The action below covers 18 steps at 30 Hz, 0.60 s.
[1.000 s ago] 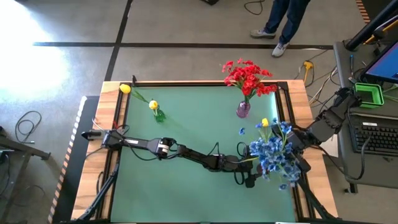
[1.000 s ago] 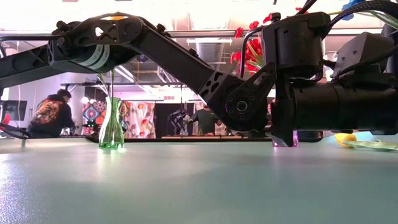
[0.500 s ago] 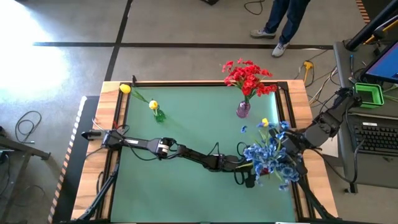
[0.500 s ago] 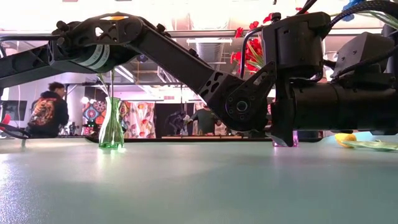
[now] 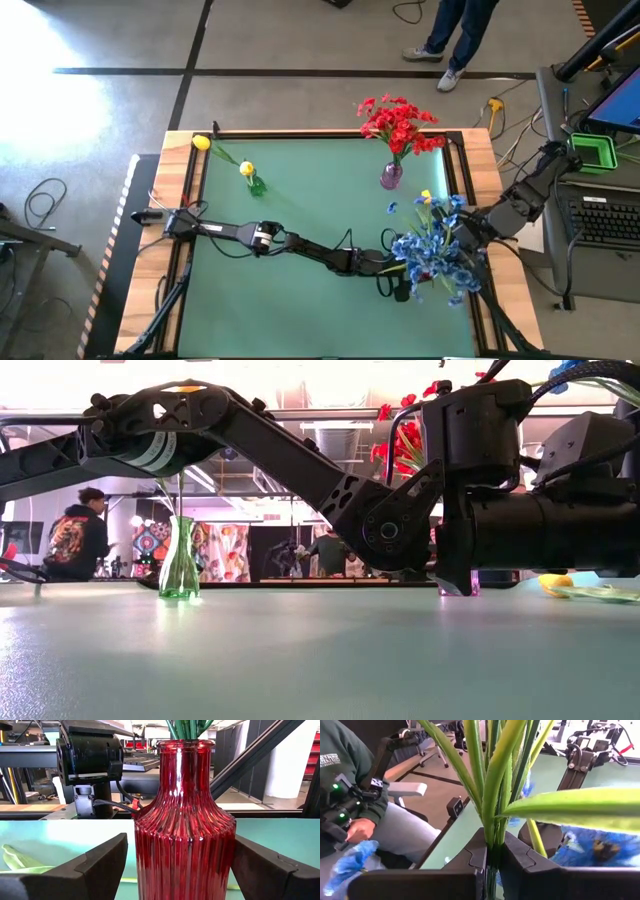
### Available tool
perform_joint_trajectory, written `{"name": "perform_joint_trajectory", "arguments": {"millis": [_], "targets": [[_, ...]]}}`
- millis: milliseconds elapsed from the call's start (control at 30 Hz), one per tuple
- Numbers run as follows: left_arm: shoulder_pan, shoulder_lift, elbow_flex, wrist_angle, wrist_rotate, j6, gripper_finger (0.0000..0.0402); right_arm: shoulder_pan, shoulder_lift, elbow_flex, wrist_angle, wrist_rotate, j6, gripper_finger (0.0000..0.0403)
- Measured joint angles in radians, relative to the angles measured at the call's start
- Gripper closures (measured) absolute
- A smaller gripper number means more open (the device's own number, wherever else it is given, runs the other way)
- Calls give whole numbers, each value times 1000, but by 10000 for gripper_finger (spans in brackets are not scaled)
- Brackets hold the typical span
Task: Sort flowers into vase by color
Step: Put the blue flower into the red vase
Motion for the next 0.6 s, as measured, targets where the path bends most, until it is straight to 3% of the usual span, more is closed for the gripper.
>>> {"name": "perform_joint_trajectory", "arguments": {"millis": [600], "targets": [[0,0,0,0,0,11,93,0,-1,-43,18,1,-2,380]]}}
